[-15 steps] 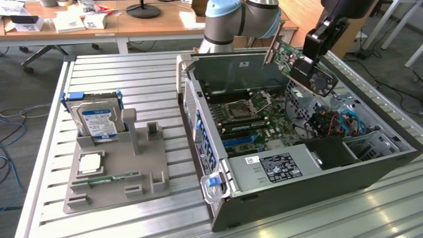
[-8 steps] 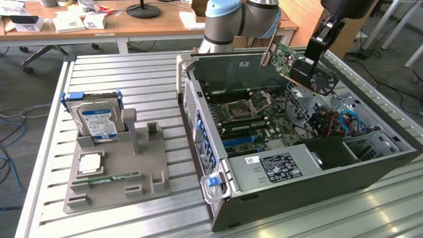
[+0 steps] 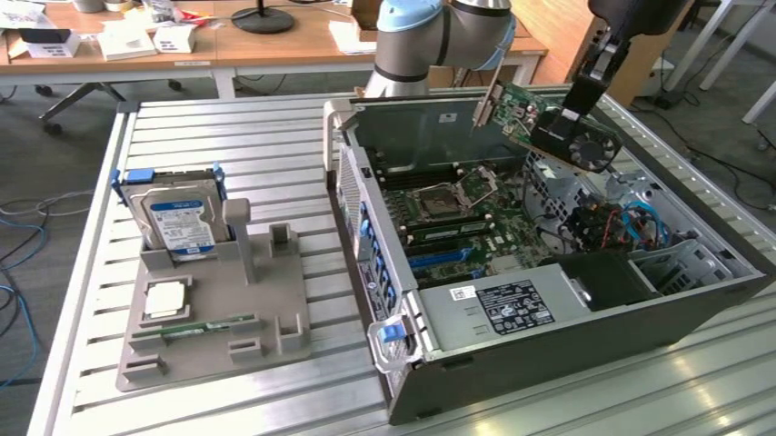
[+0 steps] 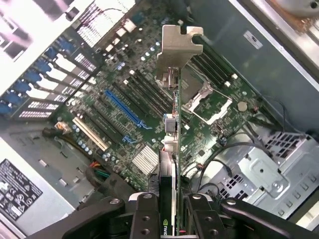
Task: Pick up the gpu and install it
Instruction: 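Insert the gpu into the slot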
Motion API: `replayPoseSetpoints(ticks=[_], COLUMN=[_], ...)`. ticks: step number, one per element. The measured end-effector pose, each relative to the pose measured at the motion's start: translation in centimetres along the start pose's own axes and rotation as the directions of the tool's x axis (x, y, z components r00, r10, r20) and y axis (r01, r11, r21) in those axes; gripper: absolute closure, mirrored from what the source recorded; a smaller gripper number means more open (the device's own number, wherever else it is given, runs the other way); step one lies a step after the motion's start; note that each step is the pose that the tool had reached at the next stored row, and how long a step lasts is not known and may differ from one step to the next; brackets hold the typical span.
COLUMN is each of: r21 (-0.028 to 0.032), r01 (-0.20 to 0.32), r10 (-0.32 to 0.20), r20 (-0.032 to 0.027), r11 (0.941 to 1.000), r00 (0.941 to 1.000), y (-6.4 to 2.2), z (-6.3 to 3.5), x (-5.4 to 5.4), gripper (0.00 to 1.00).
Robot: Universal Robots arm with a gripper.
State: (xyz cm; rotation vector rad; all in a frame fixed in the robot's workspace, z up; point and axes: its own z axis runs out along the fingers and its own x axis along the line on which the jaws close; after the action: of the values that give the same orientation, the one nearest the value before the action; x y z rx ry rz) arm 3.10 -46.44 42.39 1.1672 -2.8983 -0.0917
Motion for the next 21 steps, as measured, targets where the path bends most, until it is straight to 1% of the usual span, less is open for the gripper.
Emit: replayPoseSetpoints(ticks=[3, 6, 8, 11, 14, 16, 19, 21], r21=[-0.0005, -0.0012, -0.0017, -0.0027, -0.0038, -0.0046, -0.006, -0.0071], r01=[0.055, 0.109, 0.145, 0.199, 0.251, 0.287, 0.339, 0.373], r10=[-0.055, -0.109, -0.145, -0.199, -0.251, -0.288, -0.339, -0.373], r20=[-0.0034, -0.0067, -0.0087, -0.012, -0.015, -0.0171, -0.02, -0.0221], r11=[0.9985, 0.994, 0.9895, 0.98, 0.9679, 0.9578, 0.9409, 0.928], r00=[0.9985, 0.994, 0.9894, 0.98, 0.9678, 0.9576, 0.9407, 0.9277], y=[0.0, 0.0, 0.0, 0.0, -0.01, -0.01, -0.01, -0.01], z=[0.02, 0.04, 0.05, 0.07, 0.1, 0.12, 0.14, 0.16], x=[0.0, 0.0, 0.0, 0.0, 0.0, 0.0, 0.0, 0.0], gripper=[0.74, 0.74, 0.74, 0.74, 0.74, 0.74, 0.74, 0.74])
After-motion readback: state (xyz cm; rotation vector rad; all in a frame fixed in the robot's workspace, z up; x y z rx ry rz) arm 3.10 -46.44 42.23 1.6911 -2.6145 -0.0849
